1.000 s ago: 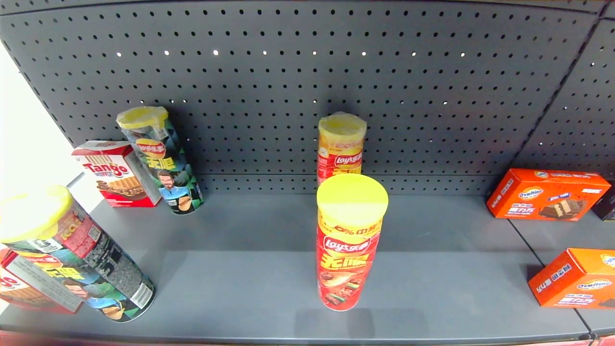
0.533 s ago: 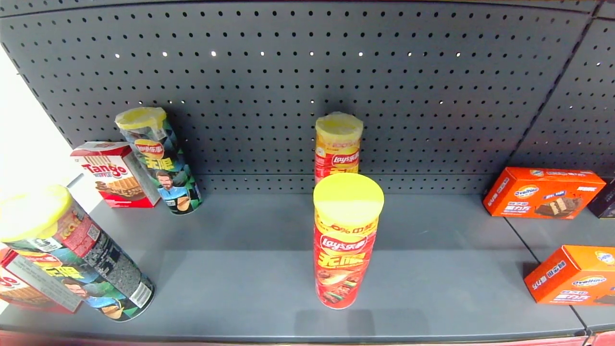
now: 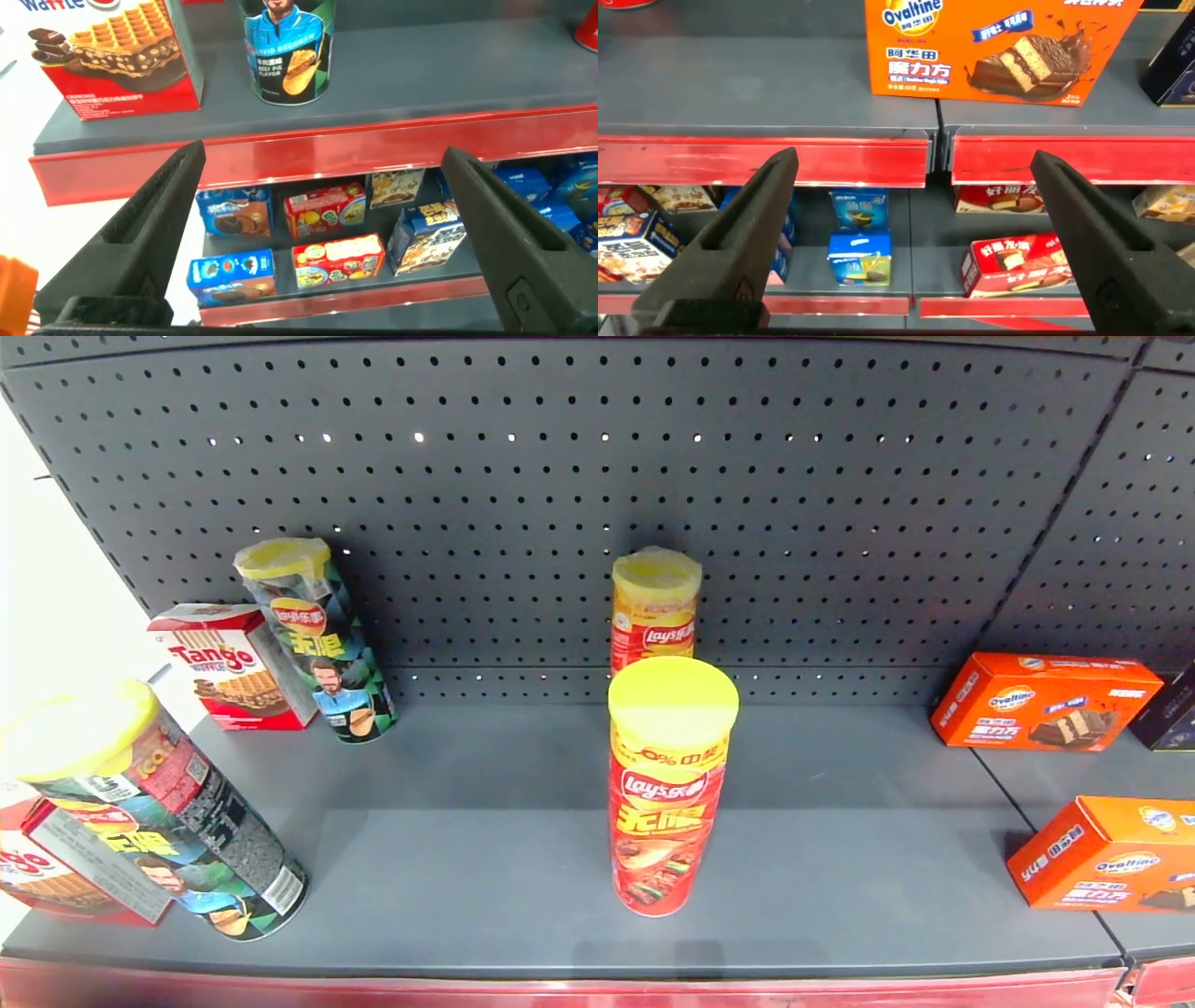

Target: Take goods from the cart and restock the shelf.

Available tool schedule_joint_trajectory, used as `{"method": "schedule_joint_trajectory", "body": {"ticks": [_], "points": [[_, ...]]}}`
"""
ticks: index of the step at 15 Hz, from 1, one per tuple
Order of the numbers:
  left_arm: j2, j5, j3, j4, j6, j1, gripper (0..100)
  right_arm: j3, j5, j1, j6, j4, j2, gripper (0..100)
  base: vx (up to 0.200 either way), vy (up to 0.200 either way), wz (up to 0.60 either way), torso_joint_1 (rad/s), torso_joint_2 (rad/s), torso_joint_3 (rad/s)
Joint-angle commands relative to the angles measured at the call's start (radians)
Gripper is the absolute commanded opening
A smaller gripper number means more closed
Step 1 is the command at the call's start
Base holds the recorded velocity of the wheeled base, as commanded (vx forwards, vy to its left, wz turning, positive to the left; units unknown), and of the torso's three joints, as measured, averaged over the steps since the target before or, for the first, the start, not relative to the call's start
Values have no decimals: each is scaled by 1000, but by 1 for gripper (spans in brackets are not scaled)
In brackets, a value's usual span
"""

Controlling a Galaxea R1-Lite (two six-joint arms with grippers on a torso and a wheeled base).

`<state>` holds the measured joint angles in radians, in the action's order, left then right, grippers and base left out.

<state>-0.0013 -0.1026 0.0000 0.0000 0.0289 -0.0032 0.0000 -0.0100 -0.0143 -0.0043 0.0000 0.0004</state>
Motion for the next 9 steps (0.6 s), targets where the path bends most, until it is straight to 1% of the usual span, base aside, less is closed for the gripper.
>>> {"method": "schedule_joint_trajectory", "body": {"ticks": [1,9], "points": [[1,0,0,0,0,0,100,0,-1,0,0,0,0,100,0,0,0,0,0,0],[1,0,0,0,0,0,100,0,-1,0,0,0,0,100,0,0,0,0,0,0]]}}
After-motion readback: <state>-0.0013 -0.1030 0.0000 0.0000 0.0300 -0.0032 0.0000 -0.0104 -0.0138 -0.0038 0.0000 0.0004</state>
